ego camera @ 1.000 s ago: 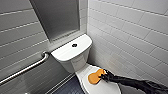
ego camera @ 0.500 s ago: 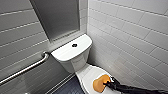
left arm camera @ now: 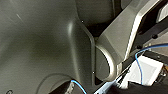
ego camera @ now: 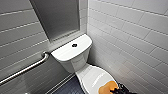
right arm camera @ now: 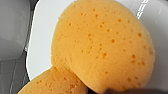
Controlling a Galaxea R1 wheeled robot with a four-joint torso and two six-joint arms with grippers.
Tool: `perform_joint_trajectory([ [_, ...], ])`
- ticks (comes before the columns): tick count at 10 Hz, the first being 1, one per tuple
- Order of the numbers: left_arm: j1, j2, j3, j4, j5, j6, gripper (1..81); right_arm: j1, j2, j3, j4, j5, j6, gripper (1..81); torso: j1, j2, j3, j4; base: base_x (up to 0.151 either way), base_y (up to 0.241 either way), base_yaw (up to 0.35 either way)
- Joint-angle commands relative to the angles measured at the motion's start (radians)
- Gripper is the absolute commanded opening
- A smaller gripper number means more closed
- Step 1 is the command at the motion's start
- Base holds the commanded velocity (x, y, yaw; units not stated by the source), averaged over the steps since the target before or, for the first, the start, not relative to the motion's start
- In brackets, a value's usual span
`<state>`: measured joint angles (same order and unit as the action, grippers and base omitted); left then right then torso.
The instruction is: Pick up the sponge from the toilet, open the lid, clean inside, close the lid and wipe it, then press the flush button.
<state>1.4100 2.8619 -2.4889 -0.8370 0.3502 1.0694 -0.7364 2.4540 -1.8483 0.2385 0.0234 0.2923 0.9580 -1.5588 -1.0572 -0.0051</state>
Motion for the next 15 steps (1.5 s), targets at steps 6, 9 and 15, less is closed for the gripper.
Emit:
perform_joint_trajectory([
  [6, 0.007, 0.001, 0.012, -0.001, 0.118, 0.009, 81.1, -0.277, -0.214, 0.134, 0.007, 0.188, 0.001, 1.0, 0.0, 0.0, 0.0, 0.0, 0.0, 0.0, 0.0],
  [9, 0.007, 0.005, 0.013, 0.001, 0.119, 0.011, 81.1, -0.392, -0.231, 0.12, 0.002, 0.242, -0.001, 1.0, 0.0, 0.0, 0.0, 0.0, 0.0, 0.0, 0.0],
  [15, 0.002, 0.016, 0.012, 0.003, 0.118, 0.011, 81.1, -0.392, -0.422, 0.584, 0.002, 0.273, -0.041, 1.0, 0.0, 0.0, 0.0, 0.0, 0.0, 0.0, 0.0],
])
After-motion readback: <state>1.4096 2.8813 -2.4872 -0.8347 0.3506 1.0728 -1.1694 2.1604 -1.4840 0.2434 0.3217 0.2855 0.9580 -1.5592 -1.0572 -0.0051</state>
